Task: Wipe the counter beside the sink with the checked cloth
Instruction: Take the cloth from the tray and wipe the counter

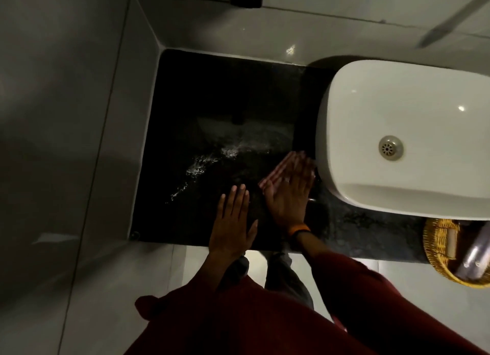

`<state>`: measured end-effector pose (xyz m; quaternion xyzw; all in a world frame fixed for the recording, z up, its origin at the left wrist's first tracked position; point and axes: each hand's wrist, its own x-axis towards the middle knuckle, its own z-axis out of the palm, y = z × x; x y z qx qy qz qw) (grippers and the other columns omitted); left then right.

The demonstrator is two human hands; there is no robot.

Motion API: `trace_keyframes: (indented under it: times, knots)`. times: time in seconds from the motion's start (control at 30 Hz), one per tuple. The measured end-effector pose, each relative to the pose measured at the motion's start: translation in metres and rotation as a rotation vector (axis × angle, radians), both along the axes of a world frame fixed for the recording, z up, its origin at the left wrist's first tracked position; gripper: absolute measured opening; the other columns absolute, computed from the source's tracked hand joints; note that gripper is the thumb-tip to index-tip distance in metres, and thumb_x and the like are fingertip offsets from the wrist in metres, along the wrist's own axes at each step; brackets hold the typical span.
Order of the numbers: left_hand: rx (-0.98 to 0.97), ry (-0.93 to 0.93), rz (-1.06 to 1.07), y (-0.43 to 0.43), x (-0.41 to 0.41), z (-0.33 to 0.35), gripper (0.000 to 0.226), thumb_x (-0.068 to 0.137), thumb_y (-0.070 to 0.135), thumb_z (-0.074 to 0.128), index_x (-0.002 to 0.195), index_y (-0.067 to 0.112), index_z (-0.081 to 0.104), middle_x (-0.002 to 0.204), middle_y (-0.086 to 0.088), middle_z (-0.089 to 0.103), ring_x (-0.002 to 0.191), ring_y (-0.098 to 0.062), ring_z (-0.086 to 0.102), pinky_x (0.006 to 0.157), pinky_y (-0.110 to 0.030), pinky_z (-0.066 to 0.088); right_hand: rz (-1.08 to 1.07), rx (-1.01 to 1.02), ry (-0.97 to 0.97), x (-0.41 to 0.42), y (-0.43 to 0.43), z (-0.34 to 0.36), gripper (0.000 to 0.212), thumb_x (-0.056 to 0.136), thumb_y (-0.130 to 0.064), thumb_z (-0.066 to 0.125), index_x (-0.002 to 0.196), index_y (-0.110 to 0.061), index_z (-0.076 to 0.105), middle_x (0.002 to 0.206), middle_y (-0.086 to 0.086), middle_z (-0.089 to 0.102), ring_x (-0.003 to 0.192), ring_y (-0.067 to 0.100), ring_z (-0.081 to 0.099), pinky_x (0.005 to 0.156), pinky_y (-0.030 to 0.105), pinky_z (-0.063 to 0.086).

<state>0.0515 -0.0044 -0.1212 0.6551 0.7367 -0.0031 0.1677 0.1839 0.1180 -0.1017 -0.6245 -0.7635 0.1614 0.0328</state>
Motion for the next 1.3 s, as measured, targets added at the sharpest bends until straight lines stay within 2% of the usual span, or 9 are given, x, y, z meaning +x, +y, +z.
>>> trace_keyframes:
  times: [0.17,0.27,0.5,0.6,0.7,0.8,1.0,1.1,1.3]
  knots:
    - [0.019,-0.006,-0.006,-0.001,0.001,0.002,0.077,0.101,0.055,0.015,0.158,0.005,0.002,0.169,-0.013,-0.003,0.157,-0.029,-0.002,0.127,-0.051,0.008,0.356,0.017,-0.013,-0.037,0.061,-0.003,0.096,0.090,-0.052,0.045,0.160,-0.004,0.000,0.169,0.021,-0.007,0.157,0.039,-0.009,0.128,0.057,0.007]
    - [0.032,-0.004,-0.008,0.000,0.000,0.002,0.077,0.101,0.056,0.015,0.158,0.006,0.001,0.169,-0.012,-0.003,0.157,-0.028,-0.003,0.127,-0.051,0.007,0.538,0.039,-0.010,-0.064,0.077,-0.002,0.093,0.089,-0.051,0.040,0.160,-0.005,0.000,0.170,0.020,-0.004,0.158,0.035,-0.007,0.127,0.058,0.010]
    - [0.052,-0.002,0.002,-0.002,-0.001,0.000,0.079,0.101,0.056,0.023,0.158,0.006,0.002,0.170,-0.011,-0.002,0.158,-0.027,-0.001,0.126,-0.049,0.008,0.710,0.074,-0.033,-0.074,0.084,-0.001,0.088,0.095,-0.055,0.040,0.160,-0.006,0.008,0.170,0.018,0.004,0.159,0.034,-0.001,0.127,0.057,0.010]
    - [0.107,-0.059,0.022,-0.004,0.000,0.008,0.075,0.102,0.052,0.031,0.158,0.007,0.010,0.169,-0.012,0.007,0.158,-0.026,0.005,0.126,-0.049,0.016,0.626,0.043,0.066,-0.068,0.074,0.011,0.083,0.098,-0.050,0.041,0.161,-0.006,0.008,0.171,0.016,0.001,0.159,0.031,-0.001,0.129,0.056,0.005]
    - [0.272,-0.214,0.108,0.006,-0.006,0.021,0.064,0.101,0.038,0.042,0.155,0.006,0.027,0.165,-0.013,0.026,0.156,-0.026,0.017,0.125,-0.049,0.024,0.301,0.093,0.234,-0.043,0.043,0.011,0.068,0.105,-0.038,0.035,0.160,-0.006,0.013,0.171,0.014,0.007,0.159,0.028,0.003,0.130,0.049,0.005]
    - [0.384,-0.232,0.091,0.056,-0.021,0.042,0.057,0.105,0.032,0.031,0.154,0.004,0.027,0.162,-0.017,0.030,0.154,-0.028,0.021,0.127,-0.049,0.019,0.128,0.093,0.123,-0.017,0.012,0.002,0.067,0.105,-0.041,0.032,0.159,-0.004,0.020,0.169,0.016,0.012,0.158,0.030,0.008,0.129,0.052,0.014]
    - [0.172,-0.049,-0.125,0.178,-0.050,0.045,0.061,0.107,0.036,0.023,0.157,0.004,0.013,0.168,-0.015,0.014,0.157,-0.030,0.009,0.129,-0.049,0.014,0.174,0.054,-0.051,-0.002,-0.008,-0.014,0.074,0.103,-0.047,0.036,0.160,-0.005,0.013,0.171,0.014,0.008,0.159,0.027,0.004,0.130,0.049,0.011]
    - [0.123,0.003,-0.158,0.183,-0.050,0.025,0.067,0.105,0.045,0.022,0.158,0.005,0.009,0.169,-0.014,0.010,0.157,-0.027,0.008,0.129,-0.047,0.008,0.164,0.058,-0.061,-0.002,-0.007,-0.017,0.076,0.102,-0.049,0.034,0.161,-0.006,0.009,0.171,0.013,0.004,0.159,0.026,0.000,0.130,0.047,0.007]
    - [0.172,0.020,-0.040,0.174,-0.056,0.016,0.063,0.104,0.038,0.022,0.157,0.006,0.012,0.168,-0.012,0.015,0.157,-0.026,0.011,0.129,-0.048,0.014,0.175,0.075,-0.070,0.000,-0.006,-0.019,0.076,0.103,-0.049,0.031,0.160,-0.005,0.009,0.171,0.014,0.004,0.159,0.027,0.001,0.130,0.050,0.009]
